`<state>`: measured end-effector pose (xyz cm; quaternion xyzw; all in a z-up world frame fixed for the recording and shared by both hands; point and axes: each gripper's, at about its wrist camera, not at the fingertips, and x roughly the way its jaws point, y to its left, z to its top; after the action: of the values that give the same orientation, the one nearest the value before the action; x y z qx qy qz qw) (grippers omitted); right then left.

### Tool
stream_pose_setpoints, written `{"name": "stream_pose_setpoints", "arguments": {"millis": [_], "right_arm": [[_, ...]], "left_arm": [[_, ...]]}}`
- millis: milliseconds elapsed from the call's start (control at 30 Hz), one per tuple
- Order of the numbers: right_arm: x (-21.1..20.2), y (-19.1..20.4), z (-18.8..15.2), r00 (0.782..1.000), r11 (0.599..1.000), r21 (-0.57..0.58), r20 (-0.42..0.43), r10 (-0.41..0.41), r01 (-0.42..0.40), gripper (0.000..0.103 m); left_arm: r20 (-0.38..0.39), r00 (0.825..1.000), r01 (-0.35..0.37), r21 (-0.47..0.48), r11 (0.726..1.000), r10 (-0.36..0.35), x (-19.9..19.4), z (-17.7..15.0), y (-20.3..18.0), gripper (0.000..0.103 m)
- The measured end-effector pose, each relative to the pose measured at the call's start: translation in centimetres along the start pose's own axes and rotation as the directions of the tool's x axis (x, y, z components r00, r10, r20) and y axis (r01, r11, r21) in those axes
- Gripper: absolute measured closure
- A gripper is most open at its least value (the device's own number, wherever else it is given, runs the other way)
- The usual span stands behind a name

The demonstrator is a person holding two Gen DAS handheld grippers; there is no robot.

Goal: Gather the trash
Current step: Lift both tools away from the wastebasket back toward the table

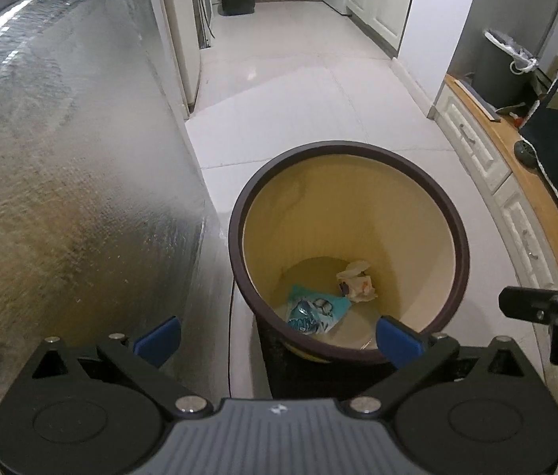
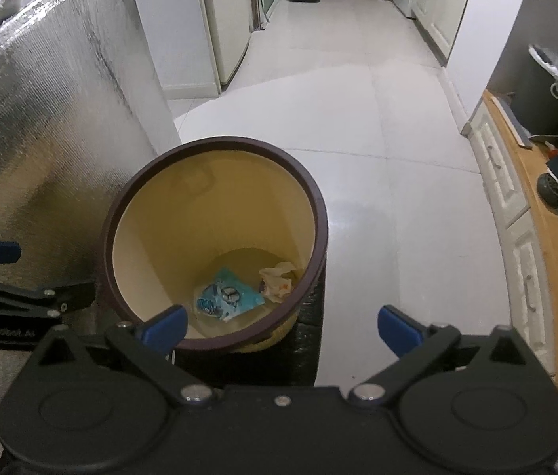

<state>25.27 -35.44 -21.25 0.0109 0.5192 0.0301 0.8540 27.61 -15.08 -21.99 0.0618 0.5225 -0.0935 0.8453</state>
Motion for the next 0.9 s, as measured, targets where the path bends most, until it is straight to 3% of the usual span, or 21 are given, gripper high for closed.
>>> {"name": "stream_pose_setpoints", "arguments": {"millis": [567,900], "right_arm": [[-7.1,0.6,-3.9,0.992,0.999,0.029,0.118,-0.046,0.043,0.000],[-11.9,0.7,-6.1,0.974,0.997,0.049,0.214,-0.070,0.060,0.000]], "left_arm": [[0.116,0.993,0.033,0.018,0.999,-0.035,-7.5,-3.5,-0.3,0.000],[0.235,0.969,0.071,0.037,0.997,-0.078,-12.6,-4.5,-0.9,0.000]]}}
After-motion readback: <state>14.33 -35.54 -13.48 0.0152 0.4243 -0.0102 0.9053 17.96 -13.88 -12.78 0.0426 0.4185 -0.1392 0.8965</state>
